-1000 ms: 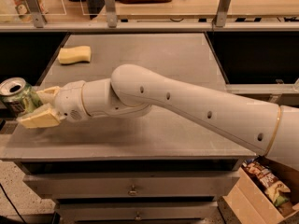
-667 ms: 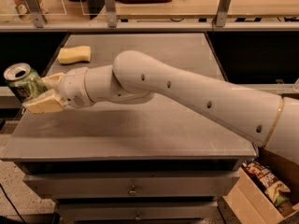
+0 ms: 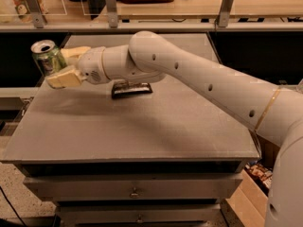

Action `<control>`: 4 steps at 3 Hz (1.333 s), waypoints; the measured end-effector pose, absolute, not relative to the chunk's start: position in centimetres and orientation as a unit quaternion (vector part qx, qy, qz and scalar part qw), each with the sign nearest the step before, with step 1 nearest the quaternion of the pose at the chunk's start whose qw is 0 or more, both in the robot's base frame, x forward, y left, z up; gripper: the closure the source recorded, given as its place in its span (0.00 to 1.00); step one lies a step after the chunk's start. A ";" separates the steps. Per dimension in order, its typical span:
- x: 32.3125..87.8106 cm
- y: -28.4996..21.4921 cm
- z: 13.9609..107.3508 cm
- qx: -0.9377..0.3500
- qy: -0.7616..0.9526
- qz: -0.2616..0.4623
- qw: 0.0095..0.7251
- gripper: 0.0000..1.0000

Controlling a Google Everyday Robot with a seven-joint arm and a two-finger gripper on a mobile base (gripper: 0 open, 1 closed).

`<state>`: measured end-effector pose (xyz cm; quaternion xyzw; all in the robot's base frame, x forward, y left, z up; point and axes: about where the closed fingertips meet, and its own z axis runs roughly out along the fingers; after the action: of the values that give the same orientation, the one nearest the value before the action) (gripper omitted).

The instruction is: Move green can near sponge

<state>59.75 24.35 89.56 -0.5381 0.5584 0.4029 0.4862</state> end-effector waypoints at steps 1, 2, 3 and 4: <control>63.6 22.1 88.7 -0.510 0.582 0.403 0.489 1.00; 66.9 20.3 87.9 -0.491 0.603 0.392 0.491 1.00; 69.7 18.5 87.5 -0.473 0.623 0.373 0.499 1.00; 71.5 17.1 86.9 -0.454 0.641 0.356 0.506 0.84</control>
Offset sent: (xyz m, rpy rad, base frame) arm 0.1196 -0.0730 -0.0276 -0.0124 0.0914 -0.2043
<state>71.49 17.06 86.95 -0.4543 0.6405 0.3564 0.5063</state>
